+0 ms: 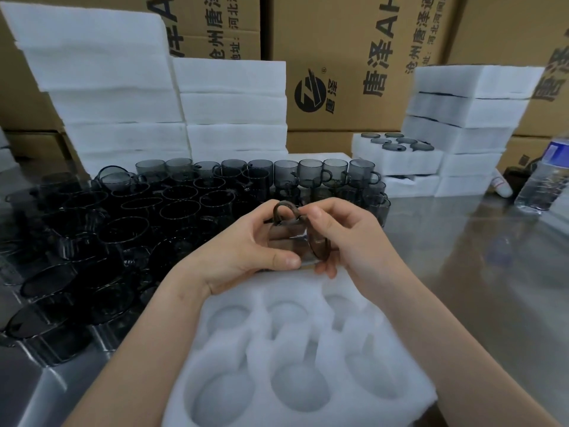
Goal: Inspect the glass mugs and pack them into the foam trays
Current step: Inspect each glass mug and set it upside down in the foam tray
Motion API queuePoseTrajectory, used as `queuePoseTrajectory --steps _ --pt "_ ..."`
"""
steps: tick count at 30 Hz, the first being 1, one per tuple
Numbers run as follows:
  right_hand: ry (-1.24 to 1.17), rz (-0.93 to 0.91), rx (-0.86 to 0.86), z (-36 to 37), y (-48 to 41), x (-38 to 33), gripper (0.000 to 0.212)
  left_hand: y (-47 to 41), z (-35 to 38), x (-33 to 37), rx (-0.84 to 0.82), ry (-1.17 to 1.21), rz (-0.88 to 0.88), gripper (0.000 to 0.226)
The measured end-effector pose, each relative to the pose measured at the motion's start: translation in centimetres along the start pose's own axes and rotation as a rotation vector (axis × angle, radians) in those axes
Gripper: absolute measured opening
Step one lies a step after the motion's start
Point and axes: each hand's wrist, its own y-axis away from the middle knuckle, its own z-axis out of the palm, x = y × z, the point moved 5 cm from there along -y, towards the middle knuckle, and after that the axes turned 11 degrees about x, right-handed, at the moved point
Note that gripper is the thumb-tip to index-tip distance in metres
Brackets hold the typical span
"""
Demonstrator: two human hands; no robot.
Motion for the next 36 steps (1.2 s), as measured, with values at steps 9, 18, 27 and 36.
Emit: queuePoseTrajectory --steps 9,18,27,36 --pt "-0.307 0.129 -0.289 0.8 0.4 -0.1 0.032 1.0 -0.4 0.9 -0.028 0.214 0.041 0.085" --pt "-0.104 0.024 -0.206 1.9 0.7 0.1 0.055 2.0 -1.3 0.5 0.042 0.124 0.029 0.083" --pt "0.060 -0.112 -0.003 1.1 0.5 -0.1 0.013 1.5 -1.0 0.2 0.057 -0.045 0.102 0.061" --pt "-0.067 0.032 0.012 1.1 0.3 0.1 0.025 1.7 -1.0 1.1 0.121 -0.113 0.220 0.067"
